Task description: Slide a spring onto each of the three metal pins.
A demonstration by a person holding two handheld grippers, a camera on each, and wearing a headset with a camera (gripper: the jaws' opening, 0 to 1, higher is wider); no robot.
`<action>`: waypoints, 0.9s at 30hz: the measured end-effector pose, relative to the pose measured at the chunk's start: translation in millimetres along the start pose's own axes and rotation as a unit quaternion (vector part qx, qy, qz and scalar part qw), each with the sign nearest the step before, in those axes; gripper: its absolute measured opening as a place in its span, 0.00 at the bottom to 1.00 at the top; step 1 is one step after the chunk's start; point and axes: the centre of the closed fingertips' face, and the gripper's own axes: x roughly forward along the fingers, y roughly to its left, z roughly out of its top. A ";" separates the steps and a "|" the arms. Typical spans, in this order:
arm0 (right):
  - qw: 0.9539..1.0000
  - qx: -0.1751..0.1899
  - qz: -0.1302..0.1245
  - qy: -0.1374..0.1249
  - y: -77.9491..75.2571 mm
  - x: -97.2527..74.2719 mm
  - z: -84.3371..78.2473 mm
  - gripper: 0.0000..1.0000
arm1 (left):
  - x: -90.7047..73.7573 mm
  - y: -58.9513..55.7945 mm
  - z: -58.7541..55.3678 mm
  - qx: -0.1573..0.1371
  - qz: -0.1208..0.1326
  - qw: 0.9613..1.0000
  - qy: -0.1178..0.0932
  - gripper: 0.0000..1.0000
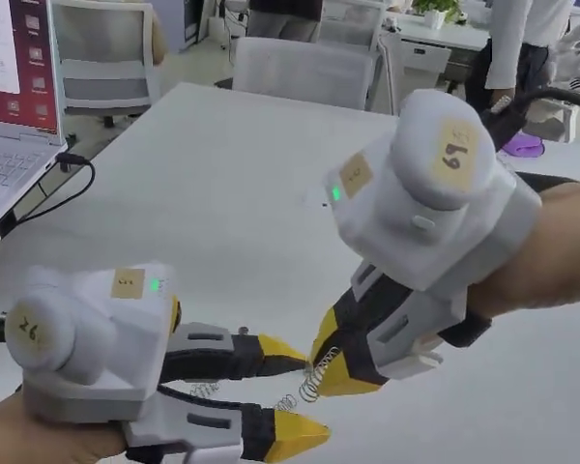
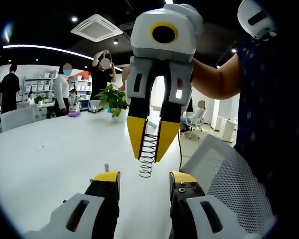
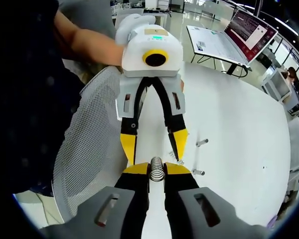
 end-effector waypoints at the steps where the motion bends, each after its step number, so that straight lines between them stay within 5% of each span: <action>1: 1.000 0.000 -0.004 0.001 -1.2 -0.1 -1.0 0.08 | -3.1 2.4 -0.7 0.000 0.007 1.000 0.001 0.37; 16: 0.999 0.025 -0.031 0.014 -17.5 -10.6 -22.1 0.08 | -44.2 28.7 -13.3 -0.015 0.103 0.995 0.002 0.66; 27: 0.996 0.051 -0.060 0.032 -43.9 -20.5 -45.9 0.08 | -68.6 43.7 -22.9 -0.029 0.153 0.988 0.003 0.75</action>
